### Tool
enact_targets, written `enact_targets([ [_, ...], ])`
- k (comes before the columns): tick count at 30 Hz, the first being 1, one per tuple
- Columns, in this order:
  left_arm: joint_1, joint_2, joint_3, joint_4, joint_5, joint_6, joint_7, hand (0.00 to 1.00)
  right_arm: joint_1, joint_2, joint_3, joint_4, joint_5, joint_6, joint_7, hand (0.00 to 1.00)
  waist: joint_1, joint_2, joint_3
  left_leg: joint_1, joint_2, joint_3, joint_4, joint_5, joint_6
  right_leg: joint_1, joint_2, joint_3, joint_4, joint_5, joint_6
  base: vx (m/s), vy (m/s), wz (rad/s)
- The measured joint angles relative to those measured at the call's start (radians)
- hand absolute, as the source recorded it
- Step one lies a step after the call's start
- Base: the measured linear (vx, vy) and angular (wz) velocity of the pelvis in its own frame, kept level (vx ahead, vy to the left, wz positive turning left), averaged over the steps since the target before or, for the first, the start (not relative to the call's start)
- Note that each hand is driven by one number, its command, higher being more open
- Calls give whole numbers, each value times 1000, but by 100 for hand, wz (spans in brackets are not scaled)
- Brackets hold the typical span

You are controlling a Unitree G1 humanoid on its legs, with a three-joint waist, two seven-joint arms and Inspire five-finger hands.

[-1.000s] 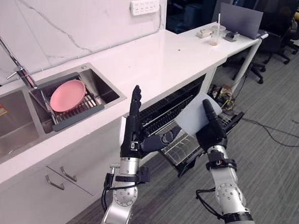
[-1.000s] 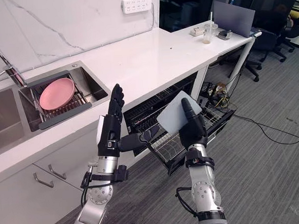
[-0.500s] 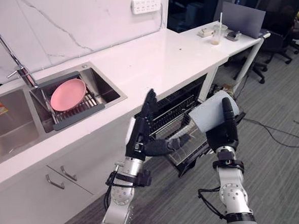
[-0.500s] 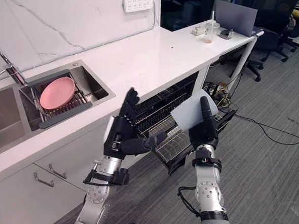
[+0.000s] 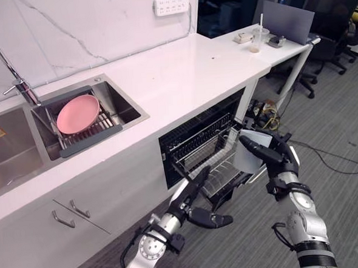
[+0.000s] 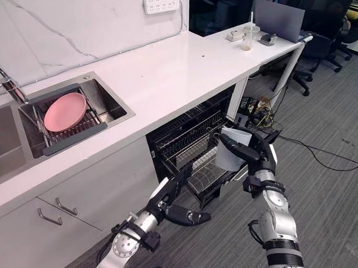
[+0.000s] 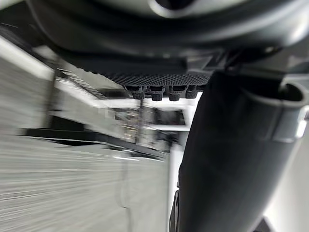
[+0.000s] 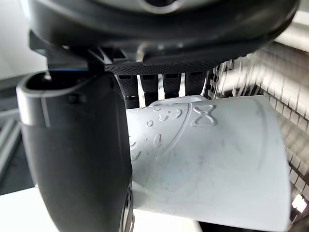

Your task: Walk over to the sink, pick up the cup, carry it to the dishwasher, place the cup inside the dishwasher, then close the dishwasher door

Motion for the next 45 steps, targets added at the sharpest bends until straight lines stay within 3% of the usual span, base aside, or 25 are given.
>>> enact_targets([
  [7,91,1,124,195,16,0,41,100,-86,-15,-14,109,-115,24,-35,0,22,7,51,-5,-4,-40,-2,14,-5,14,1,-45,-2,0,1,-39,-13,18],
  [11,142,10,177,232,30,-30,58,100,-177,-65,-14,249,-123,46,-45,0,46,32,91,-52,-15,-85,-2,37,3,-9,-4,-90,-2,4,5,-34,13,33],
  [15,101,-5,208,282,30,-76,84,100,-322,-163,-14,395,-154,59,-41,0,87,54,146,-116,-17,-110,-1,61,10,-54,-1,-114,-11,26,-2,-35,34,21],
  [17,61,-7,221,293,30,-104,100,100,-447,-235,-13,466,-152,59,-30,0,103,65,206,-156,-17,-118,8,72,15,-86,0,-120,-11,39,-5,-44,32,12],
  [21,-4,-9,241,317,29,-125,137,100,-599,-331,10,551,-145,59,-26,0,113,80,278,-202,-24,-135,18,83,22,-119,-4,-139,-11,50,-5,-3,33,13],
  [23,-7,-10,253,318,29,-129,151,100,-641,-351,31,582,-145,59,-24,0,118,82,295,-209,-26,-136,22,83,22,-125,-7,-140,-11,50,-4,38,9,5],
  [30,-43,-16,270,369,10,-145,172,100,-806,-440,146,696,-185,62,27,0,142,124,366,-252,-28,-157,44,83,22,-147,-6,-160,-11,53,-5,25,-2,8],
  [39,-70,-25,270,400,-13,-153,158,100,-874,-465,166,806,-255,75,107,0,164,142,400,-290,-33,-185,57,83,22,-164,-4,-190,-11,53,-5,31,5,10],
  [45,-71,-26,252,397,-32,-158,145,100,-892,-479,166,900,-311,72,126,0,182,179,428,-315,-35,-195,62,86,23,-180,-4,-201,-10,53,-6,21,11,5],
])
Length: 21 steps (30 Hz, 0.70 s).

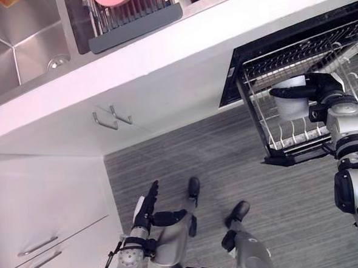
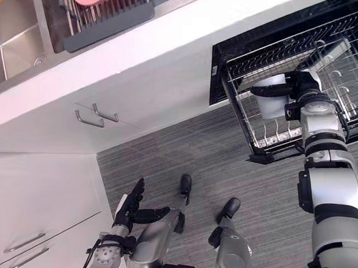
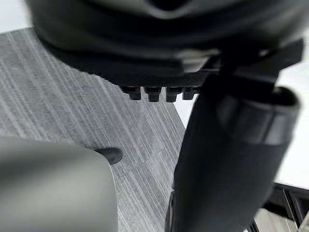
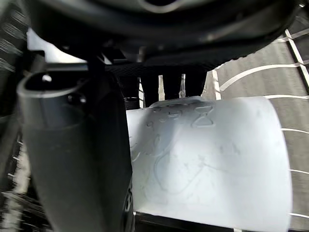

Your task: Walk over to the sink, pick up the cup, carry it to the dishwasher, place the cup inside the dishwasher, then close the dishwasher door

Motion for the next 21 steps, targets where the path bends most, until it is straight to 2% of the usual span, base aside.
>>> enact_targets([
  [6,0,0,-5,-2,-8,-6,0,100,0,0,-2,24,-9,-9,-7,0,4,15,9,-22,-6,-20,0,2,0,-12,-1,-20,0,-2,-1,48,14,10],
  [7,0,0,-6,-3,-9,-8,1,100,-1,0,-3,25,-11,-10,-7,100,6,16,10,-23,-7,-21,0,2,0,-12,-1,-21,0,-3,-1,51,24,8],
  [11,0,1,-26,-5,-19,-10,13,100,-21,-6,-5,29,-12,-21,-6,100,8,26,14,-24,-10,-23,0,2,0,-12,-4,-24,0,-5,1,38,29,2],
  [21,0,-1,-34,-13,-28,-9,18,100,-41,-4,-3,3,19,-65,-3,100,12,26,14,-23,-9,-38,0,4,-2,-4,0,-40,0,-10,-2,27,18,4],
])
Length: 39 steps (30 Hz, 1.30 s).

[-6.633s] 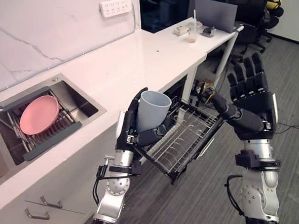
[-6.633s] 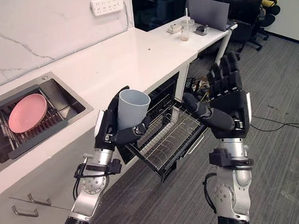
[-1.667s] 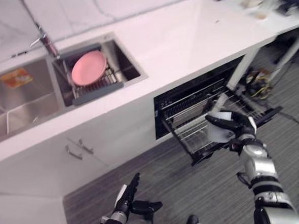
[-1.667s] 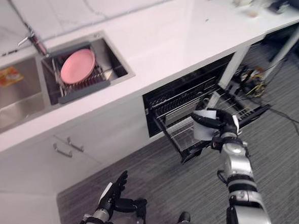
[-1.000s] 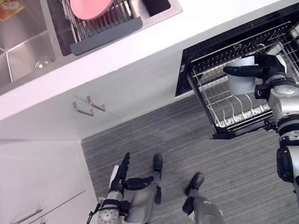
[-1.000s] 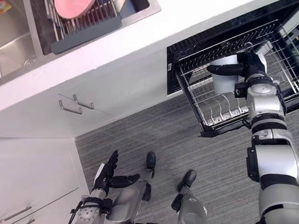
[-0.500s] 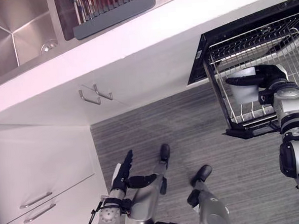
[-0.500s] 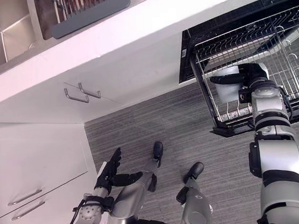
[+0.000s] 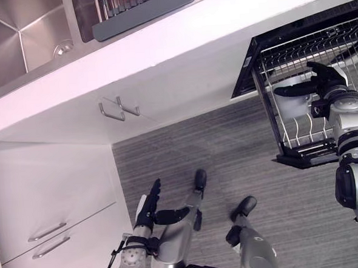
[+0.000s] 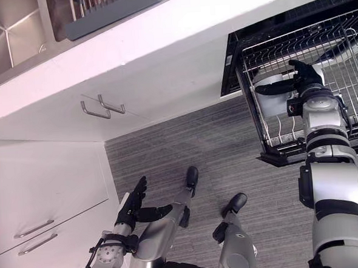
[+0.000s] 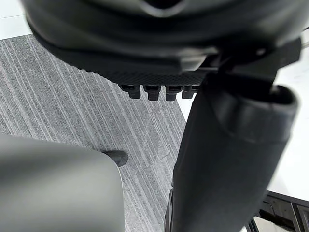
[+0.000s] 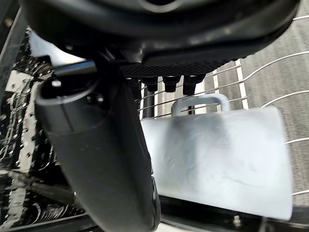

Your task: Walk over to the sink, pick up the cup, carry it to the dishwasher, place the cup inside the dishwasher, then close the dishwasher door

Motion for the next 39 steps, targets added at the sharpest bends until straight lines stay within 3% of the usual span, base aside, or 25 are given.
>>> enact_targets([
  [6,2,-13,18,18,-8,5,2,100,167,42,-32,-326,70,0,13,100,-12,-17,-7,56,8,25,-21,-1,-1,34,0,36,1,0,0,26,25,-13],
  [8,12,-15,47,27,-8,5,6,100,291,110,-77,-467,83,1,26,100,-22,-52,-26,78,12,41,-35,-1,-1,41,1,54,1,-7,-2,18,2,-21],
  [11,27,-19,110,81,-10,6,8,100,529,258,-133,-675,100,17,42,100,-65,-116,-75,103,15,43,-51,-3,-4,50,-1,58,22,-27,0,43,-7,-4],
  [16,66,-44,208,91,7,3,31,100,844,458,-226,-978,99,25,45,100,-93,-164,-117,161,11,32,-63,-13,-11,100,-9,48,47,-60,8,44,4,8],
  [19,81,-68,310,94,26,-1,44,100,995,569,-290,-1180,110,-30,40,100,-99,-165,-127,94,6,50,142,-151,-6,136,-36,10,114,-113,24,0,40,38],
  [21,99,-67,369,127,38,0,40,100,1046,589,-333,-1258,118,-79,35,100,-110,-163,-142,68,79,216,304,-236,-9,200,-44,-40,135,-140,47,45,16,57],
  [24,172,-73,399,159,76,15,32,100,1055,592,-381,-1307,121,-155,19,100,-104,-168,-193,53,63,225,407,-346,7,208,-94,-48,227,-196,71,174,134,23],
  [25,189,-93,416,184,78,26,26,100,1051,591,-398,-1321,122,-196,19,100,-105,-166,-204,77,53,238,416,-375,21,192,-142,-38,351,-227,36,260,205,22],
  [26,197,-103,434,189,101,27,32,100,1045,589,-403,-1323,135,-219,17,100,-108,-165,-213,120,38,234,398,-386,36,133,-208,4,551,-230,-70,325,253,21],
  [27,202,-97,431,194,125,29,33,100,1041,590,-398,-1323,141,-224,17,100,-110,-166,-218,149,30,223,383,-388,40,85,-236,52,665,-206,-131,277,211,37],
  [28,206,-80,408,195,170,45,43,100,1040,596,-390,-1323,144,-229,20,100,-129,-167,-232,190,23,188,350,-376,50,-5,-227,200,824,-220,-126,388,170,77],
  [29,205,-54,381,193,188,62,52,100,1041,599,-390,-1325,144,-229,26,100,-157,-165,-251,235,19,134,297,-357,55,-48,-152,303,852,-266,-90,363,90,105],
  [30,203,-47,371,191,187,69,52,100,1044,599,-392,-1331,145,-229,24,100,-176,-167,-258,260,15,104,267,-345,56,-57,-112,337,836,-285,-85,467,46,151],
  [31,189,-39,349,190,181,85,55,100,1066,599,-406,-1365,150,-230,11,100,-204,-165,-269,304,8,33,223,-333,54,-63,-38,387,759,-310,-78,336,-15,149],
  [33,139,-52,334,194,147,105,56,100,1121,599,-445,-1436,161,-249,-4,100,-211,-164,-282,358,4,-62,200,-343,35,-133,43,415,652,-327,-86,438,-73,149],
  [34,130,-55,333,194,147,105,57,100,1122,599,-448,-1442,162,-254,-4,100,-211,-164,-282,368,7,-71,200,-351,22,-162,55,418,630,-327,-85,460,-110,98],
  [36,124,-46,314,199,149,103,60,100,1121,602,-447,-1445,182,-268,-4,100,-210,-176,-294,398,9,-51,215,-391,-47,-201,91,438,438,-218,-99,303,-82,54],
  [37,121,-46,316,218,151,102,63,100,1122,596,-447,-1440,189,-270,-6,100,-218,-168,-306,411,12,-36,242,-424,-84,-190,95,452,404,-88,-109,422,-70,32],
  [38,123,-62,318,239,155,103,70,100,1119,594,-436,-1428,192,-268,-15,100,-208,-145,-327,394,41,1,310,-429,-95,-143,116,447,360,-81,-116,480,-108,14],
  [39,137,-64,318,237,174,81,71,100,1115,596,-413,-1428,199,-268,-28,100,-202,-141,-333,400,67,55,293,-445,-88,-82,130,451,294,-81,-116,454,-114,-8],
])
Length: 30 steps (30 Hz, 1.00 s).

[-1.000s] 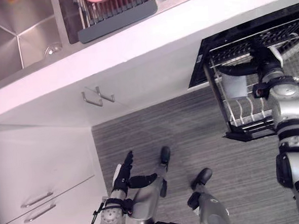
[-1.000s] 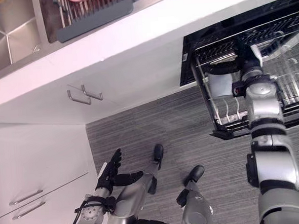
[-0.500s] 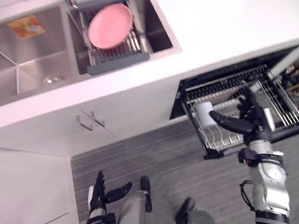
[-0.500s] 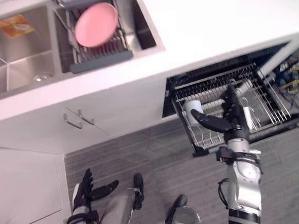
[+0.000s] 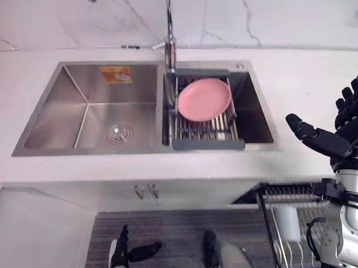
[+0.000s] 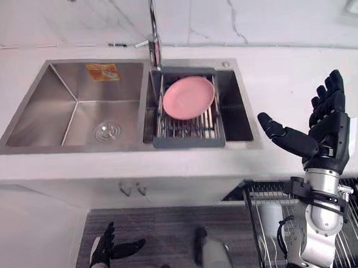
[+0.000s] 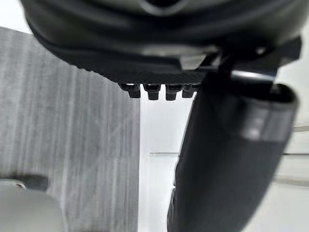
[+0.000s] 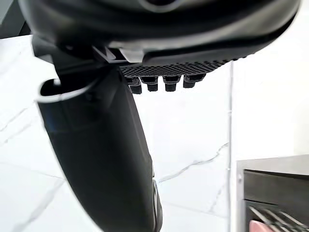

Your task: Walk over to the sink, pick up the cup, carry it to the dishwasher, place the cup inside the dishwasher, then close the dishwasher door

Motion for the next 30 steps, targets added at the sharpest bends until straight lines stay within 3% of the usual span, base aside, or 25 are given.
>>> enact_targets([
  [2,0,0,0,0,29,-19,0,100,-10,1,10,2,0,0,-5,100,0,1,-3,4,25,26,-79,1,2,41,6,0,-41,1,1,260,-90,-6],
  [3,0,0,-1,1,37,-27,0,100,-21,2,18,5,0,0,-9,100,2,5,-6,7,44,42,-150,41,5,66,15,4,-66,4,6,209,-30,-13],
  [4,1,-1,-1,3,37,-27,-1,100,-22,3,24,6,0,0,-12,100,5,4,-9,14,51,56,-154,78,34,79,20,11,-82,7,10,184,20,-21],
  [5,12,-1,-1,8,38,-26,2,100,-19,5,42,5,0,0,-15,100,3,5,-34,31,50,66,-169,83,40,102,24,16,-127,20,21,189,67,-24],
  [9,18,3,-1,10,63,-17,13,100,-21,4,62,-5,-3,0,-15,100,3,-10,-58,46,12,97,-147,83,40,191,5,52,-293,98,46,130,103,-28],
  [14,39,4,-3,16,96,4,27,100,-10,3,61,-6,2,0,-30,100,-3,-2,-77,35,-34,117,-49,84,38,216,-42,62,-294,103,52,72,99,-23],
  [15,41,8,0,15,101,5,27,100,-9,4,60,-7,5,0,-31,100,-4,-8,-78,16,-43,118,-5,84,34,218,-56,63,-294,104,52,53,97,-3],
  [16,40,23,-1,18,116,4,30,100,-10,10,54,-1,24,-5,-33,100,-2,-31,-73,-18,-39,131,-4,27,58,221,-87,69,-292,105,53,-3,80,23],
  [17,39,21,-8,19,135,5,34,100,-15,16,35,3,34,-9,-34,100,-14,-7,-86,5,7,168,-183,129,59,222,-73,61,-295,98,69,-15,70,18],
  [20,66,25,-29,12,142,20,41,100,-8,19,59,5,37,-6,-10,100,-2,-16,-85,36,-19,183,-207,157,60,223,-97,68,-275,98,72,-16,66,-3],
  [21,71,25,-36,12,142,22,41,100,-9,19,66,1,37,-6,-5,100,-1,-16,-85,33,-19,184,-200,153,60,218,-97,69,-268,97,72,-32,54,-5],
  [23,85,25,-39,-3,142,23,44,100,-14,17,84,-7,39,-6,15,100,2,-13,-85,-35,3,199,-81,79,66,180,-90,67,-216,56,84,-50,0,-15],
  [25,91,22,-25,-9,132,25,49,100,-10,14,90,-17,40,-6,36,100,2,4,-73,-89,47,211,59,14,49,162,-67,71,-166,15,90,-40,-73,-19],
  [27,92,9,-6,-41,130,46,57,100,-5,-1,90,-31,40,-6,39,100,-1,14,-68,-109,70,214,130,-4,19,169,-47,74,-156,8,94,8,-80,-6],
  [29,89,1,10,-68,132,51,54,100,-11,-21,85,-47,40,-14,39,100,1,7,-52,-153,80,219,238,10,-16,184,-61,84,-157,-3,78,-12,-37,-3],
  [30,88,2,13,-75,139,51,54,100,-20,-28,86,-47,39,-28,35,100,11,-11,-36,-176,67,206,232,-9,4,194,-87,98,-166,-3,78,-60,-27,-11],
])
